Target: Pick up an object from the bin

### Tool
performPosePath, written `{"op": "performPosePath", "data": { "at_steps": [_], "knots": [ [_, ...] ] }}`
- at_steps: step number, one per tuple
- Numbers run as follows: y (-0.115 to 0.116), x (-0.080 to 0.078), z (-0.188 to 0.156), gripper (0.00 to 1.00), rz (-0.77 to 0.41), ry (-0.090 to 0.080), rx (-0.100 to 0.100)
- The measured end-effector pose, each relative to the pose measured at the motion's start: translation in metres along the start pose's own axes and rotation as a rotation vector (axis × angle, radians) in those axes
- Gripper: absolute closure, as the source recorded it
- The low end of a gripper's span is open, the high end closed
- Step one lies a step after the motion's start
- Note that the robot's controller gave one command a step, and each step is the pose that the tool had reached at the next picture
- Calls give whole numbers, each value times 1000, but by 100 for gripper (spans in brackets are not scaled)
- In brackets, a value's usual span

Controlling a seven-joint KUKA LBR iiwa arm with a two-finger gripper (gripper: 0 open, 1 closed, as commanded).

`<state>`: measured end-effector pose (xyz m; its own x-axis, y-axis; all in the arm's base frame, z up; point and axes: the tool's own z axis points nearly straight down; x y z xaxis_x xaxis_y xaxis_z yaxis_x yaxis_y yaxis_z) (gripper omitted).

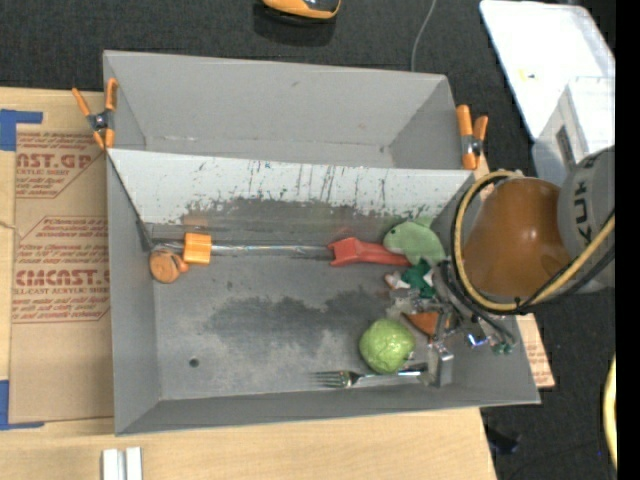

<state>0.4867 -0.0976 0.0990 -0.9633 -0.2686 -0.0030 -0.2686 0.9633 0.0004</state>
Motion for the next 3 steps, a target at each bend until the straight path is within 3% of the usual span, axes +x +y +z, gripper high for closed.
{"op": "performPosePath", "data": {
  "at_steps": [1,2,3],
  "knots": [
    [6,1,28,0,162,-14,6],
    [20,-6,29,100,147,-5,2],
    [20,-6,29,100,147,-5,2]
  ]
}}
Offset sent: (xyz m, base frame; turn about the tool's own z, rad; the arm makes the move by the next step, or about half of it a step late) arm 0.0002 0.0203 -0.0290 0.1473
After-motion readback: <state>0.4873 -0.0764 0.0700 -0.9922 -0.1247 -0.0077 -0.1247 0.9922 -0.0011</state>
